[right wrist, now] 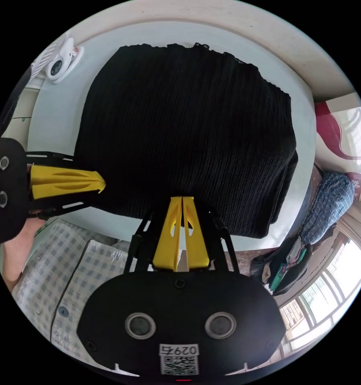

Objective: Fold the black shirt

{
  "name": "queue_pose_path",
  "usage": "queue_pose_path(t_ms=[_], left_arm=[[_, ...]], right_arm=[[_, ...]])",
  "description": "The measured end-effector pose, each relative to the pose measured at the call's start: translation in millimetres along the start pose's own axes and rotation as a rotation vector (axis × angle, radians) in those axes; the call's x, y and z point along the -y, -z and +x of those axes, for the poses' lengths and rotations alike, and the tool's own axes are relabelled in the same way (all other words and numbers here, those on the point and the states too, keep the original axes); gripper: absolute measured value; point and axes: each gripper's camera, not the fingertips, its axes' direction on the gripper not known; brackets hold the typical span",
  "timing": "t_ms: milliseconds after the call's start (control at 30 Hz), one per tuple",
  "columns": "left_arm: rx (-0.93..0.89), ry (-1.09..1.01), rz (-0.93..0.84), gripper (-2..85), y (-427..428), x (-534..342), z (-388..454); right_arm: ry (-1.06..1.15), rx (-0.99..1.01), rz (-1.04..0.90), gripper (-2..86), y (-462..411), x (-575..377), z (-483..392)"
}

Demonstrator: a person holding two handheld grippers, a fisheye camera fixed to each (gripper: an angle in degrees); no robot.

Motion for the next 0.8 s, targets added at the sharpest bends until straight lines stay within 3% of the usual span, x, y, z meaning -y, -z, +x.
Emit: queue_pose_path(t_ms=[333,433,533,800], left_arm=[[-0.001,0.009,0.006,-1.0,-7,-29,-16],[-0.008,0.017,0.014,-1.0,-9,-39,-22],[-0.011,0.017,0.015,-1.0,-12,-49,-29],[-0.033,0.048,0.06,-1.0,-19,-84,-50]], right_arm=[[0.001,0.022,-0.035,-0.8,4,13,-8],[0.089,0.036,-0.067,-0.9,4,20,-10],[-0.032,0.101,-0.112,-0.9,4,28,-2],[-0.098,0.24,-0.151,-0.9,0,33,12]])
